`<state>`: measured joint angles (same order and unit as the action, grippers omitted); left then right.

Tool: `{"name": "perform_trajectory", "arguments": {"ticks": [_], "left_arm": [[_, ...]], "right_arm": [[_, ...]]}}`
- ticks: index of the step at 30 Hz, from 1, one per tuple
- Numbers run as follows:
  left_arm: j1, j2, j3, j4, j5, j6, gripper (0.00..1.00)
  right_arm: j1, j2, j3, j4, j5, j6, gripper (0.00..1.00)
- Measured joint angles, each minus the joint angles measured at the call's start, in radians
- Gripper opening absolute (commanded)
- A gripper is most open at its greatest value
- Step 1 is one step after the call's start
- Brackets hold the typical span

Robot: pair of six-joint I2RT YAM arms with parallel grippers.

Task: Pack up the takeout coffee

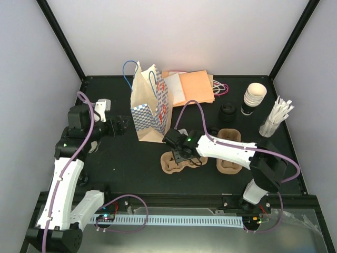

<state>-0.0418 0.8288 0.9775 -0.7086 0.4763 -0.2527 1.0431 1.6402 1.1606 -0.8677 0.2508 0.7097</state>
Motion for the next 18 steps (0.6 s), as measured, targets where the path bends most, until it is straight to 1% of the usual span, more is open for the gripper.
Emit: {"name": "perform_trajectory", "arguments": {"ticks": [4,8,13,18], "left_arm": [[0.000,0.008,0.000,0.002,0.008,0.003,0.99],[0.000,0.010,0.000,0.003,0.016,0.006,0.99],[0.000,0.011,0.000,0.005,0.022,0.007,0.99],[0.000,0.011,0.000,0.007,0.023,0.007,0.99]], "right_arm": [[0.001,0.005,0.000,0.016,-0.016,0.033,0.66],[0.006,0.026,-0.014,0.042,-0.041,0.051,0.66],[0.010,0.051,-0.048,0.056,-0.053,0.059,0.65],[0.010,0.073,-0.053,0.056,-0.047,0.059,0.61]]}}
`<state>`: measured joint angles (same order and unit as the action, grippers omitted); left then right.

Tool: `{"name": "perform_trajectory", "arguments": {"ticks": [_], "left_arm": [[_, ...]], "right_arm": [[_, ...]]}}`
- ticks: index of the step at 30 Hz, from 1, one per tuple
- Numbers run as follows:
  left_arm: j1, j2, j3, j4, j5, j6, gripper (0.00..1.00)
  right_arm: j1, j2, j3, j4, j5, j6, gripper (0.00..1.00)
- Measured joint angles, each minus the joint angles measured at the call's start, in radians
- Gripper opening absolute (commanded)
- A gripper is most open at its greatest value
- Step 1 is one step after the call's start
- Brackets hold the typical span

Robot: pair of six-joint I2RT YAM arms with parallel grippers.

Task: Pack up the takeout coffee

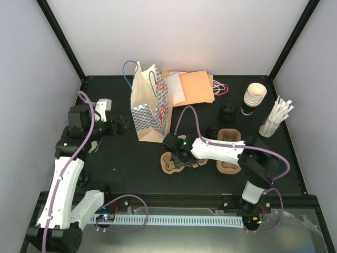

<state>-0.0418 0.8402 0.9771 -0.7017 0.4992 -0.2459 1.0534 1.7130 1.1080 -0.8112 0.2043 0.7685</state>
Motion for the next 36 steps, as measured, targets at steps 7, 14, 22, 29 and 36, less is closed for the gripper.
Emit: {"name": "perform_trajectory", "arguments": {"ticks": [7,14,22,29,36], "left_arm": [[0.000,0.012,0.000,0.001,0.000,0.000,0.99],[0.000,0.019,0.000,0.001,0.000,0.000,0.99],[0.000,0.019,0.000,0.000,0.000,0.000,0.99],[0.000,0.019,0.000,0.000,0.000,0.000,0.99],[0.000,0.019,0.003,-0.009,-0.002,-0.003,0.99]], "right_arm": [[0.000,0.036,0.000,0.001,0.007,-0.003,0.57],[0.000,0.040,0.001,0.002,0.008,-0.010,0.47],[0.000,-0.016,0.001,-0.008,0.039,-0.021,0.45],[0.000,-0.170,0.002,-0.047,0.103,-0.072,0.45],[-0.005,-0.308,0.102,-0.069,0.141,-0.187,0.45]]}}
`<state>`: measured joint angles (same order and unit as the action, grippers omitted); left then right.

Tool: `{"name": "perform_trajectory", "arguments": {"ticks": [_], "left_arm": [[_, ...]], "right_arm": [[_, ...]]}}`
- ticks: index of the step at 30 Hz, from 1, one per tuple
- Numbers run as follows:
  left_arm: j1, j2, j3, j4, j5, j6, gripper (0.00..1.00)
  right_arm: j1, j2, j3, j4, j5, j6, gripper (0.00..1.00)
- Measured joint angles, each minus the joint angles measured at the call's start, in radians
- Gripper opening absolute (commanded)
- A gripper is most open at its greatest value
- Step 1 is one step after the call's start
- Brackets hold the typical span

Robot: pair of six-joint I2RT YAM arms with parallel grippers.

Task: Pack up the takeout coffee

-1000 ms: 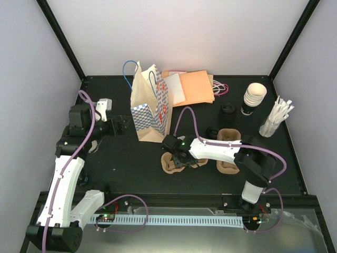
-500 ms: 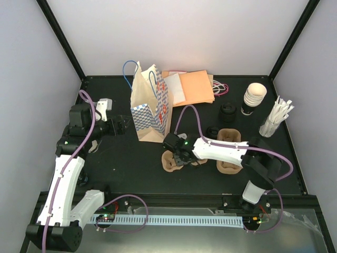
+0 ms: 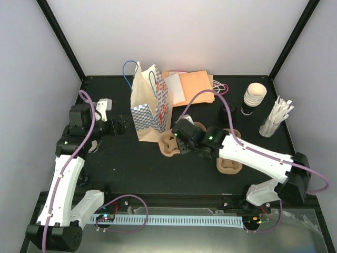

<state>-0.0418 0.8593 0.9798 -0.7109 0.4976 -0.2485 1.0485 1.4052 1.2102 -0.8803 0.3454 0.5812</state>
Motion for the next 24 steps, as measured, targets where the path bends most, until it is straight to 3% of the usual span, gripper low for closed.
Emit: {"name": "perform_trajectory", "arguments": {"ticks": [7,15,24], "left_arm": [[-0.011,0.027,0.043,-0.018,-0.011,-0.019,0.99],[-0.089,0.077,0.126,-0.056,-0.085,-0.044,0.99],[-0.124,0.177,0.247,-0.070,-0.171,-0.045,0.98]], "right_arm": [[-0.040,-0.085,0.135,0.035,-0.005,-0.105,0.45],[-0.143,-0.179,0.138,0.084,-0.070,-0.186,0.44],[-0.160,-0.298,0.089,0.174,-0.151,-0.234,0.43]]}}
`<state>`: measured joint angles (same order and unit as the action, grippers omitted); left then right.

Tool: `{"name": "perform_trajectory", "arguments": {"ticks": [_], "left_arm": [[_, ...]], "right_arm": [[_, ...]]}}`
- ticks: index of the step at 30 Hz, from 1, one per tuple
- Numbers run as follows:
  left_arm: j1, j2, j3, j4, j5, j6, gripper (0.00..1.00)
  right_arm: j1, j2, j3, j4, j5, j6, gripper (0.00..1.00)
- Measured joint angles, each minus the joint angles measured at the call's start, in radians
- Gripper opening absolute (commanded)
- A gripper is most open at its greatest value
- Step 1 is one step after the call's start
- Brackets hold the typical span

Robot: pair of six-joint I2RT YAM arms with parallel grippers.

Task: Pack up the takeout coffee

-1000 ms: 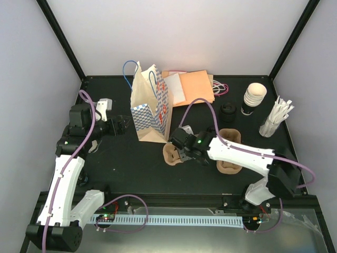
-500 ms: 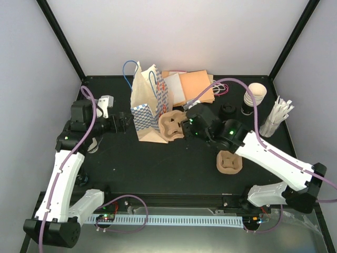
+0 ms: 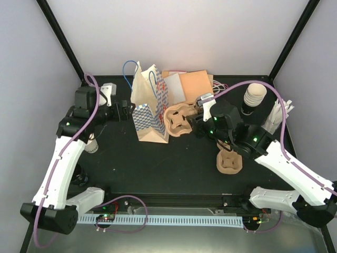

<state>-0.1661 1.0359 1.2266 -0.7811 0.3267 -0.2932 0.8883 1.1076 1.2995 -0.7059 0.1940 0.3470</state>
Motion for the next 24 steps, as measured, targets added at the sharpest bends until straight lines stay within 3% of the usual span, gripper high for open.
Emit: {"name": "perform_trajectory", "arguments": {"ticks": [11,16,18,24], "left_arm": [[-0.002,0.138,0.119,-0.018,-0.063,-0.011,0.88],[-0.005,0.272,0.235,-0.031,-0.077,-0.013,0.82],[-0.006,0.343,0.288,-0.035,-0.091,-0.014,0.76],[-0.011,0.493,0.373,-0.097,-0.130,-0.013,0.39]], "right_arm": [[-0.003,-0.034,-0.097,0.027,-0.038,-0.002,0.43],[-0.003,-0.053,-0.098,0.030,-0.039,-0.002,0.43],[-0.003,-0.068,-0.098,0.031,-0.038,-0.002,0.43],[-0.003,-0.090,-0.098,0.029,-0.031,-0.005,0.43]]}}
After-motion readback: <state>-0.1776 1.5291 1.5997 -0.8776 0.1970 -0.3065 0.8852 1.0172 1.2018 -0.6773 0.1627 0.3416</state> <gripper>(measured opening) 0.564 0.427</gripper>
